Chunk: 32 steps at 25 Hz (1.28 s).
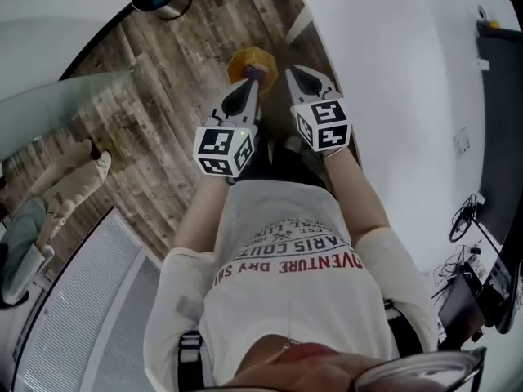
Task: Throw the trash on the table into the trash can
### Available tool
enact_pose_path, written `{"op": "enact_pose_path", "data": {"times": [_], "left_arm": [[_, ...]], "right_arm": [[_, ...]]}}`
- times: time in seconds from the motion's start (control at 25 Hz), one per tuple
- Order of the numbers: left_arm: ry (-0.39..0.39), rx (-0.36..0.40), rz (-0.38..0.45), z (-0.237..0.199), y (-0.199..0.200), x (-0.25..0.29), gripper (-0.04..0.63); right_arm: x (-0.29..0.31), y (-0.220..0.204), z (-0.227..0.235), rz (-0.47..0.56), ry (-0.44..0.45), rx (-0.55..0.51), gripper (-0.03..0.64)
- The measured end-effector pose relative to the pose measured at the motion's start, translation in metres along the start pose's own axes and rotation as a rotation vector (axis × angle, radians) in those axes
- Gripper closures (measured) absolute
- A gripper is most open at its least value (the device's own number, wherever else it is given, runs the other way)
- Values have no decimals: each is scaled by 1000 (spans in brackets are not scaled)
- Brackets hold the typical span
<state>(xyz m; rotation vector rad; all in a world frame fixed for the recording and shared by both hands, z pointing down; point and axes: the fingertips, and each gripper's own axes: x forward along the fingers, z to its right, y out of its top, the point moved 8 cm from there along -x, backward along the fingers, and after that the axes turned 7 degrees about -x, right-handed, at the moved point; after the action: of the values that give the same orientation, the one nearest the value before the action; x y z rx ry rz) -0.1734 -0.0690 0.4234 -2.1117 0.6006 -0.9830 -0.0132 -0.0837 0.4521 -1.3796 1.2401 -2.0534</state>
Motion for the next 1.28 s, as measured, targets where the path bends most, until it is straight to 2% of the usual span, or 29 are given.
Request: {"op": "enact_pose_path", "data": {"times": [0.12,0.28,0.48,0.76,1.0,1.12,1.28], "left_arm": [[-112,88,11,53,29,1,572],[-261,159,32,137,49,2,572],[-545,244,-12,248,48,32,572],[-831,368,-124,365,22,48,572],[-1049,483,-183,423,11,44,572],[-1116,516,-199,439,7,38,572],[-1166,551,-207,444,1,30,572]], "right_arm": [[-67,26,24,96,-121,31,591],[-165,31,54,176,-282,75,591],[-290,3,89,245,-585,164,591],[-417,-50,98,283,-934,299,591],[-473,-87,64,333,-1233,443,591],[-484,-95,47,342,-1313,476,591],[-487,-99,33,357,-1373,500,591]]}}
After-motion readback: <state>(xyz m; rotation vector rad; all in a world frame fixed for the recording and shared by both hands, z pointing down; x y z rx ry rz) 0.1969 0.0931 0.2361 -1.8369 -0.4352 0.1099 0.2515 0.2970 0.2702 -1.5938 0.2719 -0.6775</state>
